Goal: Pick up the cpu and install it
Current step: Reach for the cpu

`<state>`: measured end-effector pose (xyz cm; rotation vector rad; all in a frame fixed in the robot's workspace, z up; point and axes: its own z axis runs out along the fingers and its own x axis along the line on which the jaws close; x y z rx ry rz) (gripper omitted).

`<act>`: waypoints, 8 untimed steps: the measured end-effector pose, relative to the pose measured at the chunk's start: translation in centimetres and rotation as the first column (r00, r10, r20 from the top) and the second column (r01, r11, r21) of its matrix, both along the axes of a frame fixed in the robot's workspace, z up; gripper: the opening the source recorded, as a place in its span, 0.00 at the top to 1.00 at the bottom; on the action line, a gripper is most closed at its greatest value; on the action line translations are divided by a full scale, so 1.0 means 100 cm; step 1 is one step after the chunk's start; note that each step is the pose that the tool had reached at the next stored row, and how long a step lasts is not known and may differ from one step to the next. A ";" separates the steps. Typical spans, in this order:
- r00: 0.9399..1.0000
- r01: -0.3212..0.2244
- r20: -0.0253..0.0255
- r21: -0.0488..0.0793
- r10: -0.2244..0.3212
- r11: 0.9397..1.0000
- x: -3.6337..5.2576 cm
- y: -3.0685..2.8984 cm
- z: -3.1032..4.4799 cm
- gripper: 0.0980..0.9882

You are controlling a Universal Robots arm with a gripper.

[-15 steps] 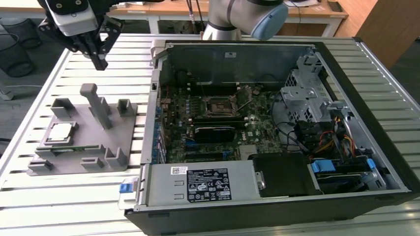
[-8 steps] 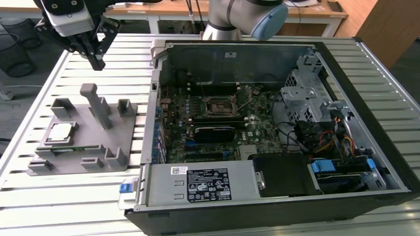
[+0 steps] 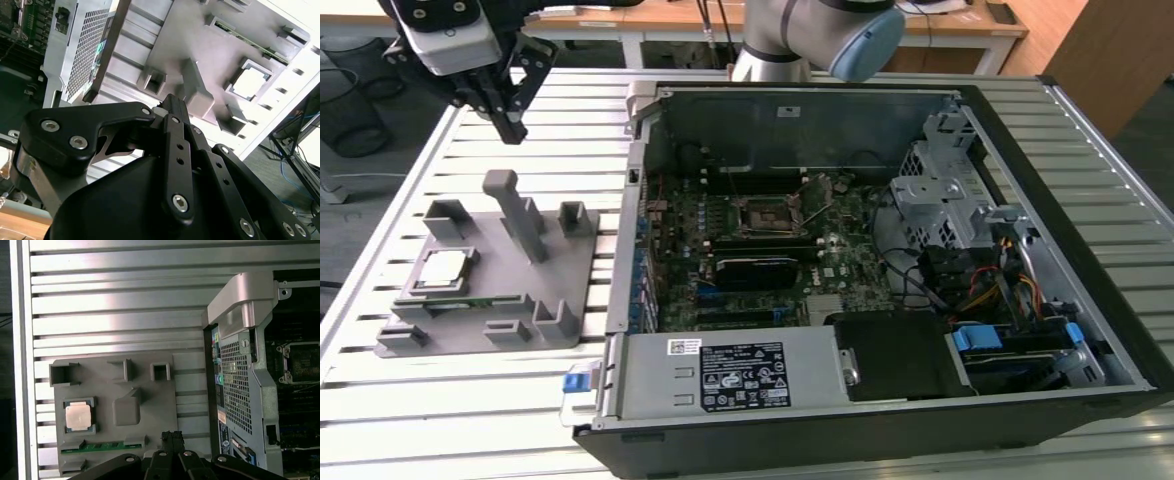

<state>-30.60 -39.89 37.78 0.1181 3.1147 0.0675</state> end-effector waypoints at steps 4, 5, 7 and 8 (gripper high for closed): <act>1.000 0.000 0.000 0.000 0.000 1.000 -0.0034 0.0000 -0.0003 0.99; 1.000 0.000 0.000 0.000 0.000 1.000 -0.0051 0.0000 -0.0005 0.99; 1.000 0.000 0.000 0.000 0.000 1.000 -0.0068 0.0000 -0.0006 0.99; 1.000 0.000 0.000 0.000 0.000 1.000 -0.0076 0.0000 -0.0007 0.99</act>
